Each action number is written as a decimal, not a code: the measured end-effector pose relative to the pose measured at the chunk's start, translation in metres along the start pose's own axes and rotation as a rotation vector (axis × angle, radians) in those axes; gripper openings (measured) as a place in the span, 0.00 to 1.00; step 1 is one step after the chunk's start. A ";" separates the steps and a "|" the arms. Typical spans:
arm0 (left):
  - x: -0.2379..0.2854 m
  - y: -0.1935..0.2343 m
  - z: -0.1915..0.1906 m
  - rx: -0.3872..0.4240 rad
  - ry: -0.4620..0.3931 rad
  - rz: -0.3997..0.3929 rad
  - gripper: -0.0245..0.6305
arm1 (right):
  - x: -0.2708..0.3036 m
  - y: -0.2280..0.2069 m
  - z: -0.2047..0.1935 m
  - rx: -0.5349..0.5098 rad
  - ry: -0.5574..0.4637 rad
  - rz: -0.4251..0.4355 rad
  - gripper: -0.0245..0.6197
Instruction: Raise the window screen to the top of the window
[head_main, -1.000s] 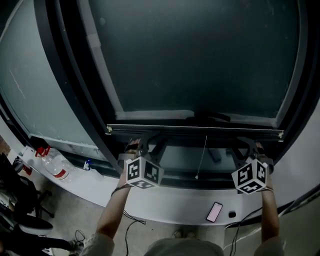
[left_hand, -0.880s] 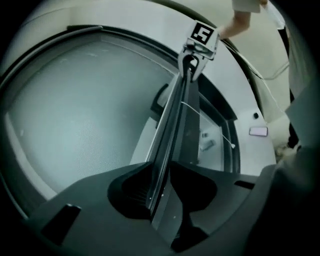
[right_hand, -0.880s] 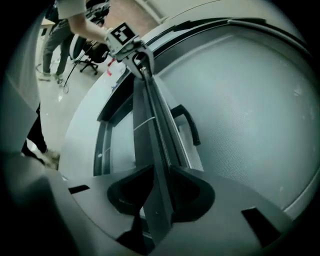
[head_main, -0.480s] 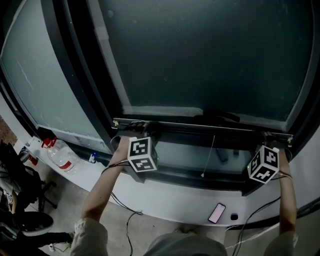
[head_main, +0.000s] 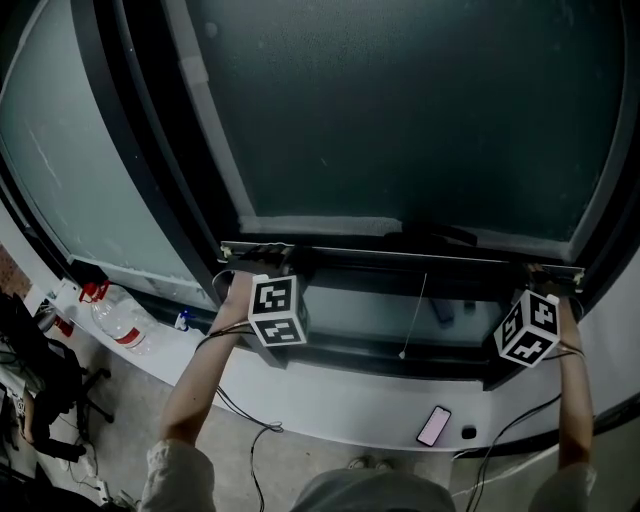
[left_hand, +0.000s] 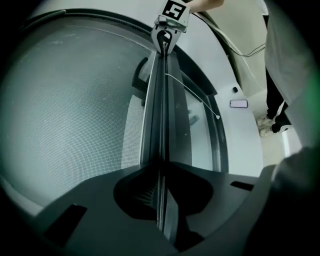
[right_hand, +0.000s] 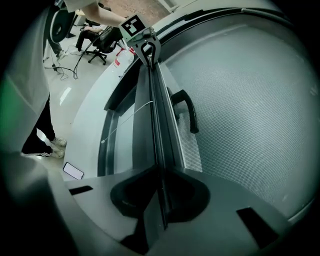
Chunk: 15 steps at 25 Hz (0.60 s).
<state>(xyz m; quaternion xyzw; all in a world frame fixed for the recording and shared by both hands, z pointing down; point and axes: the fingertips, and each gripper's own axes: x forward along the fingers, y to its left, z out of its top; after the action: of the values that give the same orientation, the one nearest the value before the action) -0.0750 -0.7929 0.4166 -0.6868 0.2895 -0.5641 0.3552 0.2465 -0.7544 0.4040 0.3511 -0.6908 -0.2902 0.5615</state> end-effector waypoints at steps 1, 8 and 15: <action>0.001 0.000 -0.002 0.010 0.008 -0.010 0.11 | 0.000 0.000 0.000 0.001 0.001 0.000 0.12; 0.002 -0.001 -0.003 0.058 0.044 0.004 0.09 | 0.001 0.000 0.000 -0.023 0.029 0.012 0.12; 0.005 -0.003 -0.004 0.040 0.109 -0.078 0.07 | 0.002 0.000 0.000 -0.086 0.095 0.084 0.08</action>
<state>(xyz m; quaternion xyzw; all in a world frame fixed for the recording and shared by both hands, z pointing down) -0.0782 -0.7954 0.4221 -0.6586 0.2702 -0.6198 0.3303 0.2465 -0.7563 0.4055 0.3107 -0.6643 -0.2788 0.6201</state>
